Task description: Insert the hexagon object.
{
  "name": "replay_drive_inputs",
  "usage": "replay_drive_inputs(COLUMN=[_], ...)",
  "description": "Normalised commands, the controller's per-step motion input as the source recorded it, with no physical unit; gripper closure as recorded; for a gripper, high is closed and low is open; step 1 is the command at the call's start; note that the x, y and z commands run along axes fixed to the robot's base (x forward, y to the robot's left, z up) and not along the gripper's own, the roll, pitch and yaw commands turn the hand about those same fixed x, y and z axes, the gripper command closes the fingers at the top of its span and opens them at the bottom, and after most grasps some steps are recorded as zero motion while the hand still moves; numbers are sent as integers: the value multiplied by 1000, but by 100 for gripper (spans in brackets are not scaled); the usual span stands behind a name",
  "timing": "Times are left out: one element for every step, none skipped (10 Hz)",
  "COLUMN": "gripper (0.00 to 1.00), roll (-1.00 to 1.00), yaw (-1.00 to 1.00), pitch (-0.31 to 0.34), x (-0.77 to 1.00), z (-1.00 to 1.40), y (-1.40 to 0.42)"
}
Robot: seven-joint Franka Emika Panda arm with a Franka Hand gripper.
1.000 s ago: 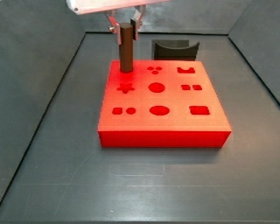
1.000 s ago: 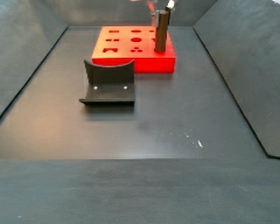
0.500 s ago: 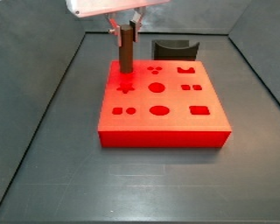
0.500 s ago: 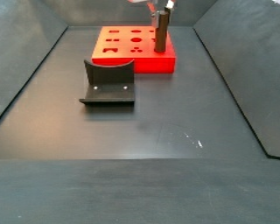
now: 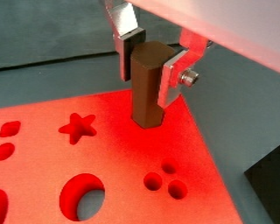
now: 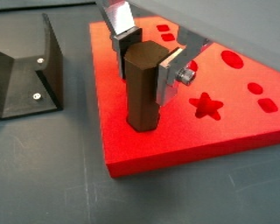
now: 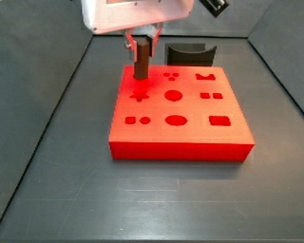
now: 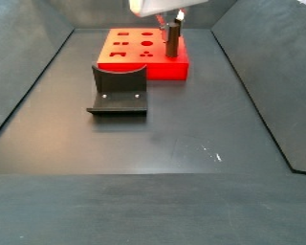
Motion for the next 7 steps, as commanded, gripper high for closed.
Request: replay_drive_inputs(gripper=[100,100,100,100,100,100,100], roll=[0,0,0,1,0,14,0], yaw=[-163,-266,-283,-151,-74,0,0], pitch=[-74,-3,-9,-26,-66,0,0], x=[-260,-380,-246,0,-37,0,0], z=[-740,-743,-571,-297,-357,0,0], y=[111,286,149,0,-29,0,0])
